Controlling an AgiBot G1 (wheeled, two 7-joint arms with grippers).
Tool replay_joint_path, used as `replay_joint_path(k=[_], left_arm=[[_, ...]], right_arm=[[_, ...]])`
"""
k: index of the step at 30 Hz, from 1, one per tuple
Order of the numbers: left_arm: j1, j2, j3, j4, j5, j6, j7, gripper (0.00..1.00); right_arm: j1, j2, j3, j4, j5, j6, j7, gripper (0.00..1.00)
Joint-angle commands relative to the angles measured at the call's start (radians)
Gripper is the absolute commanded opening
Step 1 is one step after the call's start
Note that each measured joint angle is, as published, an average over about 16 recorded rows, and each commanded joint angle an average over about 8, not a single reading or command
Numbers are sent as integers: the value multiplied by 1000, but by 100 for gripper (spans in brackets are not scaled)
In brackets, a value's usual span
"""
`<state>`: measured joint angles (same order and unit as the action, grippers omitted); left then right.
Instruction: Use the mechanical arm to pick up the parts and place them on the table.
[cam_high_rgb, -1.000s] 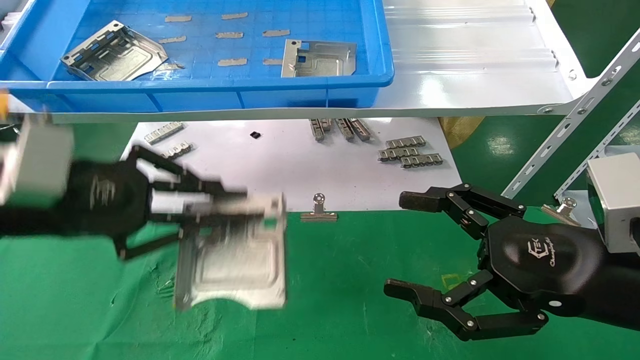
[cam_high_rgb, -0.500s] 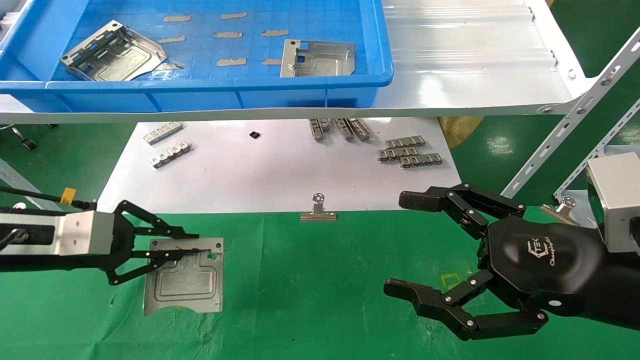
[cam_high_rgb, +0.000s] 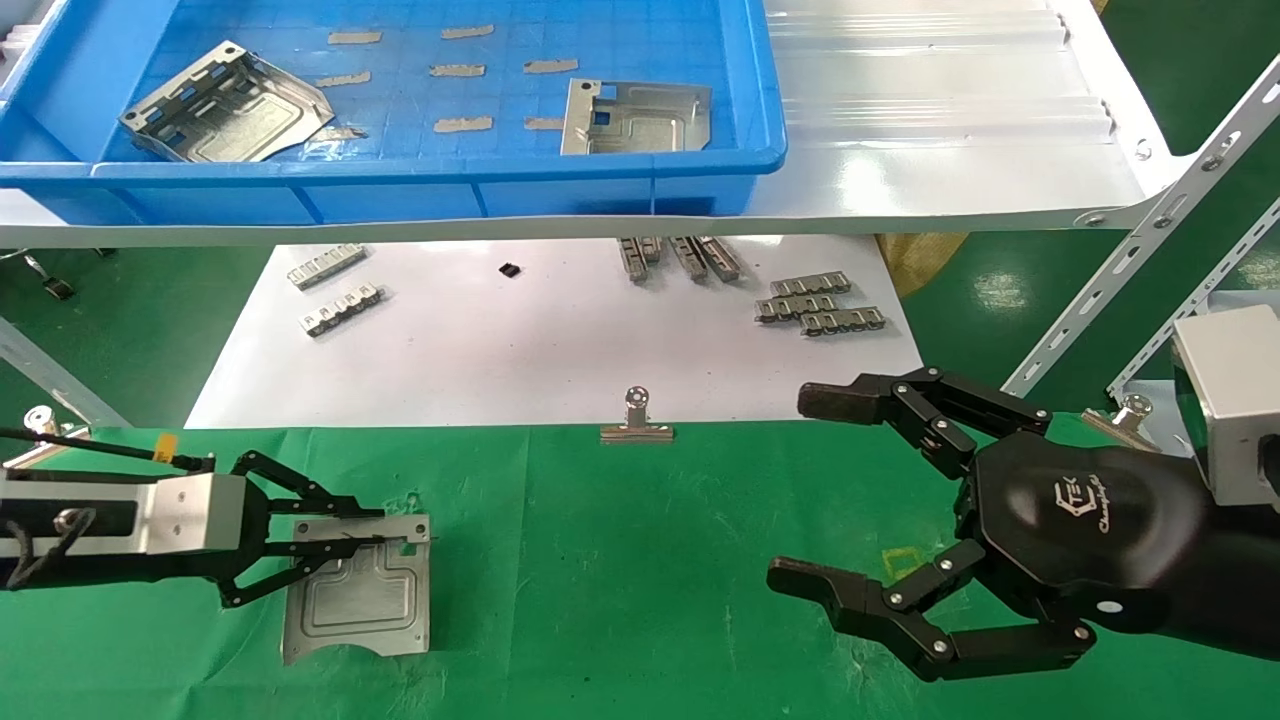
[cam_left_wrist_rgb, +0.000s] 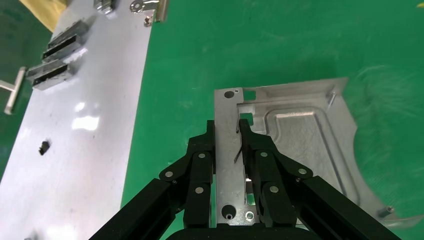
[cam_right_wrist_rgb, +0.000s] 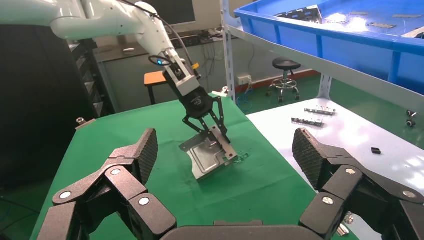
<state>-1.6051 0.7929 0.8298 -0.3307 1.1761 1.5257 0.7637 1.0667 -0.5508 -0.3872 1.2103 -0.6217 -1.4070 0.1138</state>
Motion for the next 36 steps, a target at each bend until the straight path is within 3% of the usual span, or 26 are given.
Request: replay_joint_path(k=[1, 12, 18, 26, 36], left_arm=[[2, 9, 1, 27, 3, -7, 25, 100], [-32, 34, -7, 109, -5, 3, 90, 100], [-32, 24, -18, 131, -70, 70, -49, 100], [57, -35, -31, 84, -215, 78, -268, 100], [73, -41, -37, 79, -238, 76, -282, 100]], right_arm=[[0, 0, 0, 0, 0, 0, 0, 100], [0, 0, 0, 0, 0, 0, 0, 100], [0, 0, 0, 0, 0, 0, 0, 100], [0, 0, 0, 0, 0, 0, 0, 100], [0, 0, 0, 0, 0, 0, 0, 100]])
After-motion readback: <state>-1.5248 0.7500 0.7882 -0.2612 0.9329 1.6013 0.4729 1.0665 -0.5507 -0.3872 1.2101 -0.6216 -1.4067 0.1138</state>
